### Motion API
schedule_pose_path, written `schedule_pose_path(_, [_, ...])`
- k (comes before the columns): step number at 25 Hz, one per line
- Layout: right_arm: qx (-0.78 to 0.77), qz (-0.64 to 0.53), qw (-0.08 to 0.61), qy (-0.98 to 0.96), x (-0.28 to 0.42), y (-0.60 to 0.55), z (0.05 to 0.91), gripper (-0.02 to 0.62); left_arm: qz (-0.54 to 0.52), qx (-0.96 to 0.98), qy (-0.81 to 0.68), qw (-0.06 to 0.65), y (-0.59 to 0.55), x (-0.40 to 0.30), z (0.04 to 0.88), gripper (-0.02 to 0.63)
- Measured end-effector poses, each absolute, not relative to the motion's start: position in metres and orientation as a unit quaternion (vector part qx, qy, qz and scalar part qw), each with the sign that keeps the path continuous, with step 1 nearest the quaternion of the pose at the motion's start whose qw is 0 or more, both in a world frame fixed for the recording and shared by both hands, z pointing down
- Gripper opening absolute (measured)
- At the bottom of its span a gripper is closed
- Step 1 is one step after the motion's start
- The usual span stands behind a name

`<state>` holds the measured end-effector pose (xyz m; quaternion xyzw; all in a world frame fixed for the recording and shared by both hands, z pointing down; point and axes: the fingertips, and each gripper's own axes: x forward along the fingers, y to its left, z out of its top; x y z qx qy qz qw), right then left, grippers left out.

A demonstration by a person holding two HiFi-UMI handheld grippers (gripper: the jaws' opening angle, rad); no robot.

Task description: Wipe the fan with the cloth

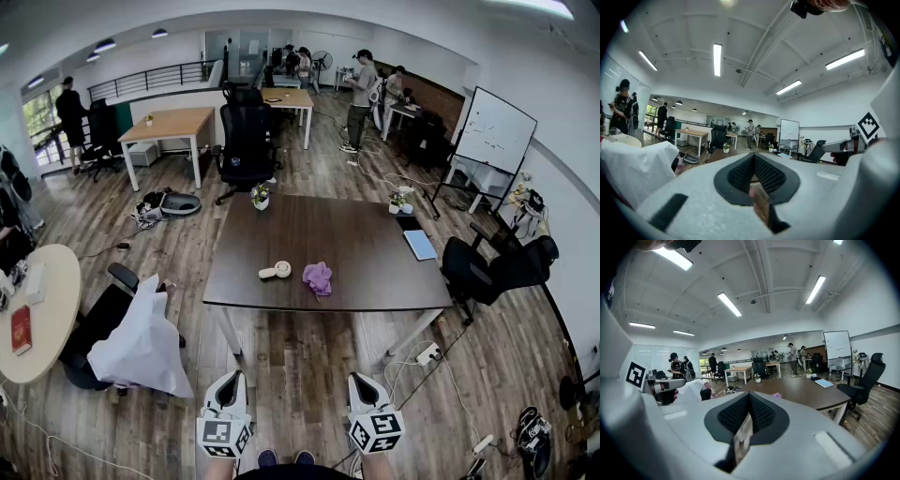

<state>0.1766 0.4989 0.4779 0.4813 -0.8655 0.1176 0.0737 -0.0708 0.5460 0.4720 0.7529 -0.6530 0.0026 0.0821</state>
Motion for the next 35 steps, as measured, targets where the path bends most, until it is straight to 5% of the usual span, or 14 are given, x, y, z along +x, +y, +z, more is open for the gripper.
schedule_pose_path(35, [0.52,0.118,0.058,-0.844,0.164,0.536,0.482,0.011,0.014,0.772,-0.634,0.052,0.576,-0.098,0.47,-0.005])
